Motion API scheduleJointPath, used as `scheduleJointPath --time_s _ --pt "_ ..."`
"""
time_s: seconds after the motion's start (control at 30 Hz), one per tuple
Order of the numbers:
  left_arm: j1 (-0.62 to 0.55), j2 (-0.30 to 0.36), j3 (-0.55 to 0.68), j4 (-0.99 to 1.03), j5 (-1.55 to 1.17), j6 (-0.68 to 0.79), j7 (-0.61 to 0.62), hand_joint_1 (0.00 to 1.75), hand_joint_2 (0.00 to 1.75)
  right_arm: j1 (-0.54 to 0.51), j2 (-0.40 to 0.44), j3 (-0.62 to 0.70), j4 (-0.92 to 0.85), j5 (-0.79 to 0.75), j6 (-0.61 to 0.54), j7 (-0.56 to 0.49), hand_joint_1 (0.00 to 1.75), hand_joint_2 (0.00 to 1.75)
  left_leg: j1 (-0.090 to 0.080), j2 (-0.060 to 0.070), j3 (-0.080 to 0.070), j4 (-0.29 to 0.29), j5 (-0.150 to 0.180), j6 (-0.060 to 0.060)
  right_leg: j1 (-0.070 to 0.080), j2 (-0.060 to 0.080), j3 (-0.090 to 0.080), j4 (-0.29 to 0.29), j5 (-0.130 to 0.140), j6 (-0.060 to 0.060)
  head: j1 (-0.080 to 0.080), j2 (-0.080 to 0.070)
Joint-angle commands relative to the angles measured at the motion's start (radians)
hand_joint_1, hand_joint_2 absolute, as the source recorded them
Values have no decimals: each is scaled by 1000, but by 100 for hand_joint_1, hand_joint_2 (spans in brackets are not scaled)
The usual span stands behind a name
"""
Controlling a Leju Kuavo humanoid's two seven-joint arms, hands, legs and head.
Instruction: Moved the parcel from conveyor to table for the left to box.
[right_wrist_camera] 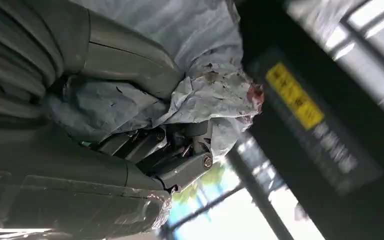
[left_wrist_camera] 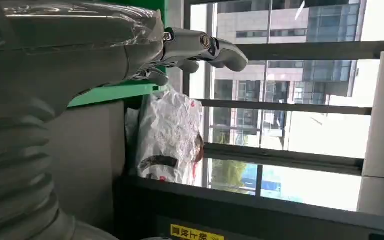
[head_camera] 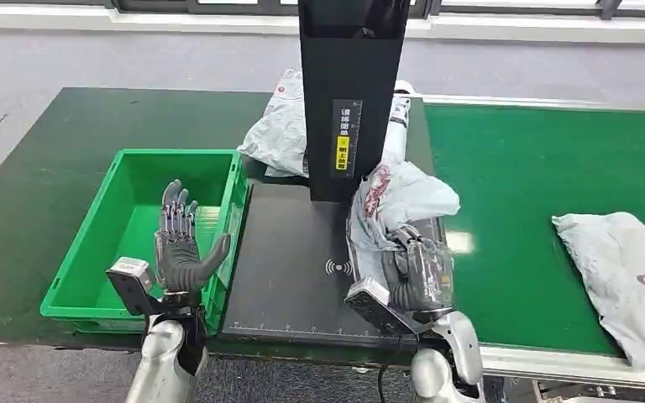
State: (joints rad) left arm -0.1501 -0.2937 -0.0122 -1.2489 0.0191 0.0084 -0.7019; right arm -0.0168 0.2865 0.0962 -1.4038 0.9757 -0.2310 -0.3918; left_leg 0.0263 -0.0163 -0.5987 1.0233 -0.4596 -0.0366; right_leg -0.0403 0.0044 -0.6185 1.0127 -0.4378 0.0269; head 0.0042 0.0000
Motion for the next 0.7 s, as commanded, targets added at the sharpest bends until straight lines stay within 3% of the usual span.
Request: scheduleJointPath --time_s 0.03,0.23,0.27,0.3,0.5,0.57,0.7 --pt "-11 -55 47 81 -1 -8 4 0 175 -24 -38 97 163 -68 124 -33 175 175 0 1 4 -2 0 2 1 0 4 -3 0 -3 0 0" --pt "17 -55 38 54 4 2 4 0 175 -71 -43 75 264 -71 121 -12 175 175 0 4 6 -4 -1 4 1 1 6 -5 1 -3 0 0" --pt "20 -55 37 50 4 3 4 0 175 -73 -43 72 269 -70 117 -12 105 175 0 2 4 -2 0 3 1 0 4 -3 0 -3 0 0" --pt "25 -55 38 43 4 7 4 0 175 -75 -41 68 272 -67 104 -11 0 175 0 3 5 -3 -1 3 1 1 5 -4 0 -3 0 0" --pt "47 -55 34 20 10 15 4 0 175 -69 -33 44 241 -57 41 1 0 175 0 3 5 -3 -1 3 1 1 5 -3 0 -3 0 0" --pt "59 -55 34 5 9 22 4 0 175 -67 -22 16 205 -51 -40 -1 0 175 0 4 9 -6 -1 5 2 1 9 -7 0 -5 0 0" --pt "59 -55 34 5 9 22 4 0 175 -67 -22 16 205 -51 -40 -1 0 175 0 2 3 -2 -1 2 0 1 3 -2 0 -2 0 0"
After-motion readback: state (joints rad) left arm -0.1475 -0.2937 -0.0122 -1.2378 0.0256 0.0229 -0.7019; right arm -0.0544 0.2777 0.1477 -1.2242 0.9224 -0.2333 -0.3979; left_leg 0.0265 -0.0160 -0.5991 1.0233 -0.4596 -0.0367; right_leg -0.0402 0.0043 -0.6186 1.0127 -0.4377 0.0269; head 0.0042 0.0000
